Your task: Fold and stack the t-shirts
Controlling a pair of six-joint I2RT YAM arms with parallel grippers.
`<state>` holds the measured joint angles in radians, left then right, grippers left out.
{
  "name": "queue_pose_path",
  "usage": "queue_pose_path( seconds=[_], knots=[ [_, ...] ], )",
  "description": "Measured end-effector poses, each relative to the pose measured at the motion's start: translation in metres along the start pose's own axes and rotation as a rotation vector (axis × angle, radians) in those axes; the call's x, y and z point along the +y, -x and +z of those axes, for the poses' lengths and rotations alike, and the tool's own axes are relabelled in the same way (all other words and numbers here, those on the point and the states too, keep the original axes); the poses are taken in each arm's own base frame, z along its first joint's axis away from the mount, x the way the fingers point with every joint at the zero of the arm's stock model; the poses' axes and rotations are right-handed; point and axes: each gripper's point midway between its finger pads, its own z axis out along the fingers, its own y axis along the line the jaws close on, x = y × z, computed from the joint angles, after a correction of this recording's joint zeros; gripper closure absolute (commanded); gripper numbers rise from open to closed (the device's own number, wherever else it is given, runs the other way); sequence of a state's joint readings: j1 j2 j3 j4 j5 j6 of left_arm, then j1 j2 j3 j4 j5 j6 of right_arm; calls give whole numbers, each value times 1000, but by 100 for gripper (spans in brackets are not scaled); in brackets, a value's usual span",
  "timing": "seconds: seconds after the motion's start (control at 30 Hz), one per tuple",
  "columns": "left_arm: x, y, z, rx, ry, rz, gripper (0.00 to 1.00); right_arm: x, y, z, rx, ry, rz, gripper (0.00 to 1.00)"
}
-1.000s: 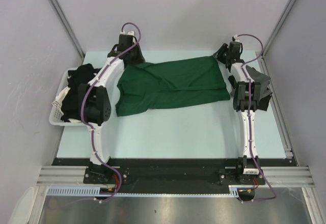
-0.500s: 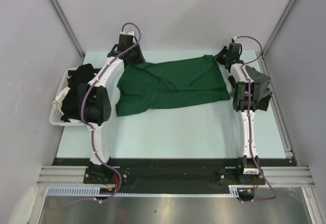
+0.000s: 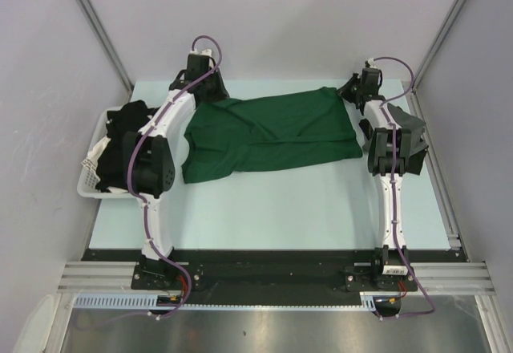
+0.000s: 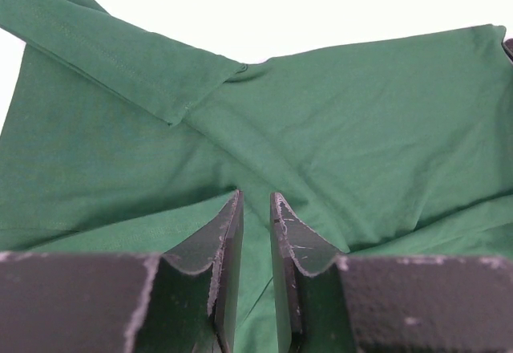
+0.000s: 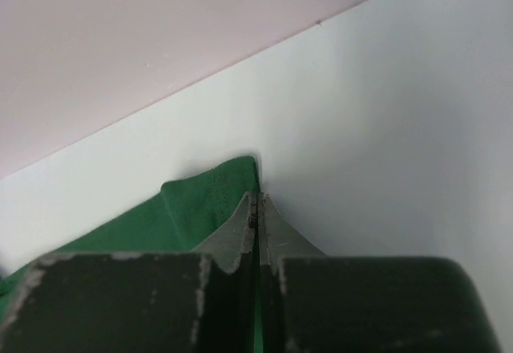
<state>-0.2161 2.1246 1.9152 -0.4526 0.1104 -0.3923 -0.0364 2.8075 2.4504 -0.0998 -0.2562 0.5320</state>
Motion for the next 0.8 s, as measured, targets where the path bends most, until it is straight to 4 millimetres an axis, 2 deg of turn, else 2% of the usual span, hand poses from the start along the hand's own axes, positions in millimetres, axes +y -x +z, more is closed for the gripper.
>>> queue_pose_path(
  seconds=[0.33,0.63,0.67,0.7,0.8],
  knots=[
    [-2,-1,0,3,-8,-1,77,-17,0,-23,52,-51,-46,100],
    [-4,-1,-1,8,-23,-3,77,-14,7,-38,67,-65,-79,100],
    [-4,-2,0,9,-23,-3,77,-14,7,-39,68,-66,-78,99],
    [-5,-2,-1,9,-24,-3,77,-14,7,-39,68,-68,-79,90],
    [-5,-2,-1,9,-24,-2,77,-16,6,-39,70,-78,-77,80]
  ],
)
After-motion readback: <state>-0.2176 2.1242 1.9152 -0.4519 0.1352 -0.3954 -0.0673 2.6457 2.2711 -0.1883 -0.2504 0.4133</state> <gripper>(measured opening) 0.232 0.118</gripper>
